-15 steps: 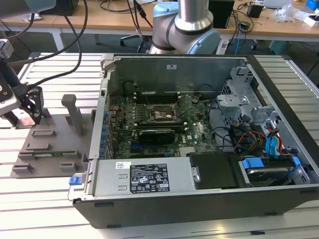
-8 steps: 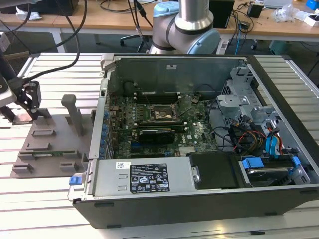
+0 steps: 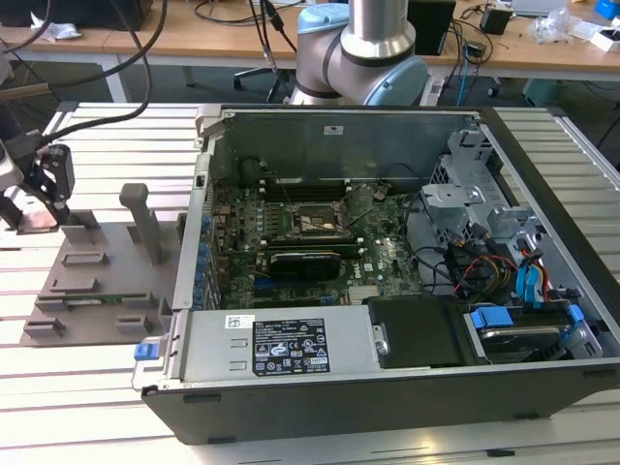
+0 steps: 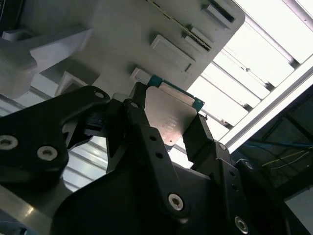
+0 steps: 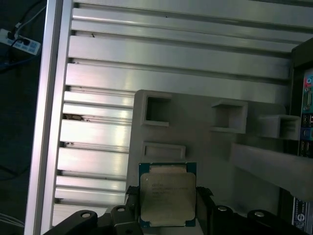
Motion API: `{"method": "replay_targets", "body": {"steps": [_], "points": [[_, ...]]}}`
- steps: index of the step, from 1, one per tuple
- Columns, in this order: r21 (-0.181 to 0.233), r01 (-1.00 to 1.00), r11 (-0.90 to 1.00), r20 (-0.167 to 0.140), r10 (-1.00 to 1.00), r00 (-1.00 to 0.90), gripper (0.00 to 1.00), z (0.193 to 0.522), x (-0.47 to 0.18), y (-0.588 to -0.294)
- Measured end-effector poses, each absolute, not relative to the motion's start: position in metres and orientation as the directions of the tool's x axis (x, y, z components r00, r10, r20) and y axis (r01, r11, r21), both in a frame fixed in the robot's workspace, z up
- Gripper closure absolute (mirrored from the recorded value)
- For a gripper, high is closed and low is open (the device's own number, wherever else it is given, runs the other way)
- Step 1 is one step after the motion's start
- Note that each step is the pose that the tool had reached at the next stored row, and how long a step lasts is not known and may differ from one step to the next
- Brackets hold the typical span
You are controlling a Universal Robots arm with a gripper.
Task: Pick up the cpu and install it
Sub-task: 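Pick up the cpu and move it towards the insertion slot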
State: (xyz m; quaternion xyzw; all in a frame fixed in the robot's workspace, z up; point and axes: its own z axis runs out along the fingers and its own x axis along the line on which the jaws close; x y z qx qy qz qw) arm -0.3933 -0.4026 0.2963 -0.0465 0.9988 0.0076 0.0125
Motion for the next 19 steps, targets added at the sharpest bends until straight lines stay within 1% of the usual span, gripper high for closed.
{"method": "replay_targets", "body": {"steps": [18, 19], "points": [[0.014, -0.093, 0.996, -0.026, -0.093, -0.995, 0.45, 0.328, -0.393, -0.403], [0.014, -0.093, 0.996, -0.026, -0.093, -0.995, 0.45, 0.337, -0.393, -0.403]]}}
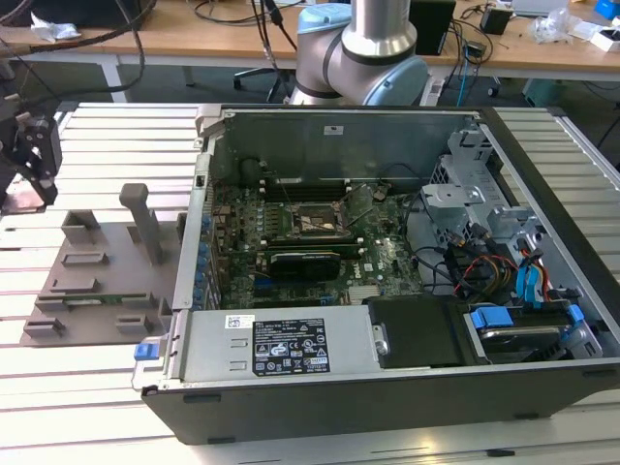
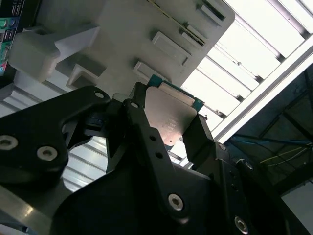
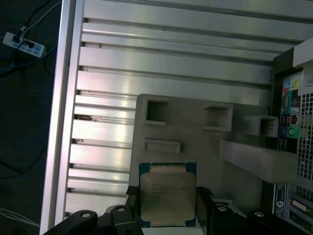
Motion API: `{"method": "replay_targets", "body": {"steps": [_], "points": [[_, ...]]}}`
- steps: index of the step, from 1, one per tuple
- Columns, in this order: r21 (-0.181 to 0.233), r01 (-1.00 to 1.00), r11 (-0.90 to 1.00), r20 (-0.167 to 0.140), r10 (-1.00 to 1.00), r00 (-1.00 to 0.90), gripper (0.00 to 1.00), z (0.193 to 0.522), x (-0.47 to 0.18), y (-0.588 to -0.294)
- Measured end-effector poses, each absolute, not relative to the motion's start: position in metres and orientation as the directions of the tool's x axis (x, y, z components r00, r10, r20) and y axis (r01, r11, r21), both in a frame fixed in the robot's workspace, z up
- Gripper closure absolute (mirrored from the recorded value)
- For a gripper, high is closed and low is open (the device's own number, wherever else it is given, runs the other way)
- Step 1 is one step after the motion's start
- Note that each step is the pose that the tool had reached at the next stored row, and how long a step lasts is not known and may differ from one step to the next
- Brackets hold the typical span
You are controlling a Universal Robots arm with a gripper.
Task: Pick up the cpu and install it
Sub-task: 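Pick up the cpu and move it towards the insertion slot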
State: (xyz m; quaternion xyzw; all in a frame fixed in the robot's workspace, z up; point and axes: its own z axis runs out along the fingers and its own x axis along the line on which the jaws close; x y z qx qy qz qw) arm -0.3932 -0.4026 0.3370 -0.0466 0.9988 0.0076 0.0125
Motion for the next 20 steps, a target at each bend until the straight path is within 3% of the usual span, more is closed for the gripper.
{"method": "replay_targets", "body": {"steps": [6, 13, 20], "points": [[0.014, -0.093, 0.996, -0.026, -0.093, -0.995, 0.45, 0.392, -0.393, -0.402], [0.014, -0.093, 0.996, -0.025, -0.093, -0.995, 0.45, 0.397, -0.392, -0.402], [0.014, -0.093, 0.996, -0.026, -0.093, -0.995, 0.45, 0.397, -0.347, -0.402]]}}
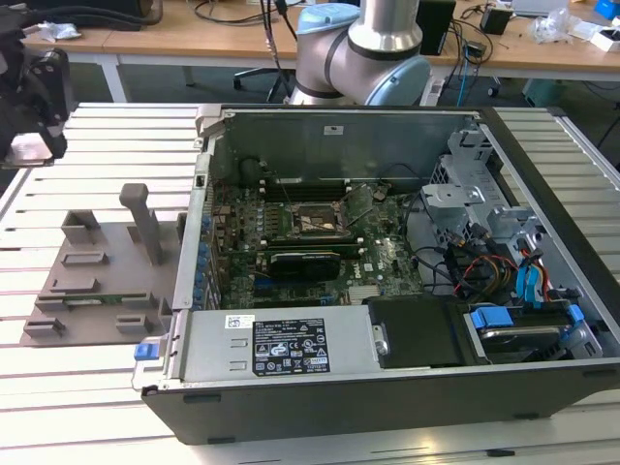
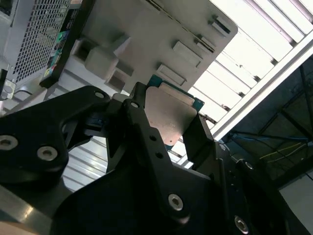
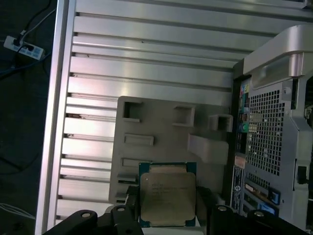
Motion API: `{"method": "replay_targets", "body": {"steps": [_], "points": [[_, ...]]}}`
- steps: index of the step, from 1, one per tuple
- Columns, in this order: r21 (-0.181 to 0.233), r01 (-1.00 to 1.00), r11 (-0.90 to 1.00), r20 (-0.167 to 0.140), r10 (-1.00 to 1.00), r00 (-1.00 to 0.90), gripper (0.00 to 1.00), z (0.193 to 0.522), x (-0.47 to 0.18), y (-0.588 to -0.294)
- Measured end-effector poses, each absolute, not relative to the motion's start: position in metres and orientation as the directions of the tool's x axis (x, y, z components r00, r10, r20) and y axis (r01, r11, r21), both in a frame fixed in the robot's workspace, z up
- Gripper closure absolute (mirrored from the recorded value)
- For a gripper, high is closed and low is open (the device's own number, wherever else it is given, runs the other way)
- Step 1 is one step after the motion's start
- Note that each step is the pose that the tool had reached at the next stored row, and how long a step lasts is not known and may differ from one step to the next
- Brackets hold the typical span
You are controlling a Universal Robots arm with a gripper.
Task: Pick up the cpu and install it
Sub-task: 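Pick up the cpu and move it towards the insertion slot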
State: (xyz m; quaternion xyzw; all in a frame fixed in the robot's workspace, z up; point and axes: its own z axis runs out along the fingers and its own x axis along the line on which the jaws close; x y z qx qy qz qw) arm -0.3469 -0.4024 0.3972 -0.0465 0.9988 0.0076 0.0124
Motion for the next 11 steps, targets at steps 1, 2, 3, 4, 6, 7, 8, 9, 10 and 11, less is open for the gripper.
{"method": "replay_targets", "body": {"steps": [1, 2, 3, 4, 6, 7, 8, 9, 10, 11], "points": [[0.014, -0.093, 0.996, -0.025, -0.093, -0.995, 0.45, 0.397, -0.343, -0.402], [0.014, -0.093, 0.996, -0.025, -0.093, -0.995, 0.45, 0.397, -0.337, -0.402], [0.014, -0.093, 0.996, -0.025, -0.093, -0.995, 0.45, 0.397, -0.332, -0.402], [0.014, -0.093, 0.996, -0.025, -0.093, -0.995, 0.45, 0.397, -0.327, -0.402], [0.014, -0.093, 0.996, -0.025, -0.093, -0.995, 0.45, 0.397, -0.314, -0.402], [0.014, -0.093, 0.996, -0.025, -0.093, -0.995, 0.45, 0.397, -0.309, -0.402], [0.014, -0.093, 0.996, -0.025, -0.093, -0.995, 0.45, 0.397, -0.305, -0.402], [0.014, -0.093, 0.996, -0.025, -0.093, -0.995, 0.45, 0.397, -0.300, -0.402], [0.014, -0.093, 0.996, -0.025, -0.093, -0.995, 0.45, 0.397, -0.296, -0.402], [0.014, -0.093, 0.996, -0.025, -0.093, -0.995, 0.45, 0.397, -0.291, -0.402]]}}
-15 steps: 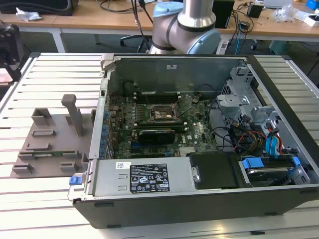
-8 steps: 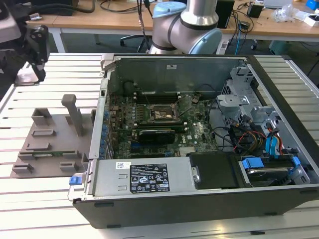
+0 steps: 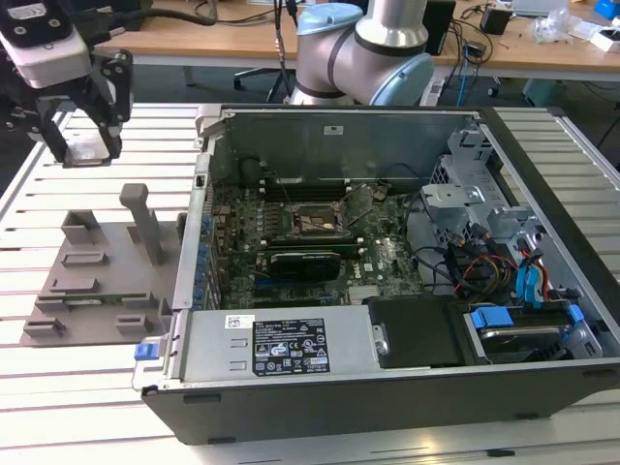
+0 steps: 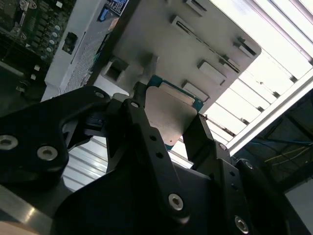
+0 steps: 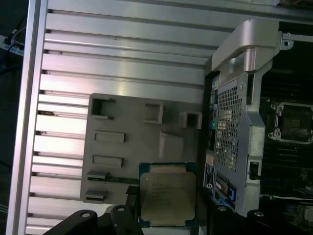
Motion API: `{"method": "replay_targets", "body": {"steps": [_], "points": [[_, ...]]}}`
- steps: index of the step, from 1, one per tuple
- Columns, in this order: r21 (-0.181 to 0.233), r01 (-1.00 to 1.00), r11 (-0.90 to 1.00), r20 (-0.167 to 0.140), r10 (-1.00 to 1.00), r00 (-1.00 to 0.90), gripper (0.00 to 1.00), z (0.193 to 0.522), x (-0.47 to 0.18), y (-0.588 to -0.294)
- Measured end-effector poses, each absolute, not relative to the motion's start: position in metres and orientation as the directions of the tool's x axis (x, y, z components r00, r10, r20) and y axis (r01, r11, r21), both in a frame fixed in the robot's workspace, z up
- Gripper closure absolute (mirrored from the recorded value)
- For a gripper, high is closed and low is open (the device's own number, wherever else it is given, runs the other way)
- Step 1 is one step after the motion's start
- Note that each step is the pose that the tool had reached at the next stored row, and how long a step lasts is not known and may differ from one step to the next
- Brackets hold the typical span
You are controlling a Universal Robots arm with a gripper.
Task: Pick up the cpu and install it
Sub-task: 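Pick up the cpu and move it towards the insertion slot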
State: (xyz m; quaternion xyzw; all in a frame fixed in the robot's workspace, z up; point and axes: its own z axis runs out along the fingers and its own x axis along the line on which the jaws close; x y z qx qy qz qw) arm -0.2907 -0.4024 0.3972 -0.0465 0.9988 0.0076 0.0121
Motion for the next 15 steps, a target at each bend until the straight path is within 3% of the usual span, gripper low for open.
{"method": "replay_targets", "body": {"steps": [15], "points": [[0.014, -0.093, 0.996, -0.024, -0.093, -0.995, 0.45, 0.397, -0.214, -0.402]]}}
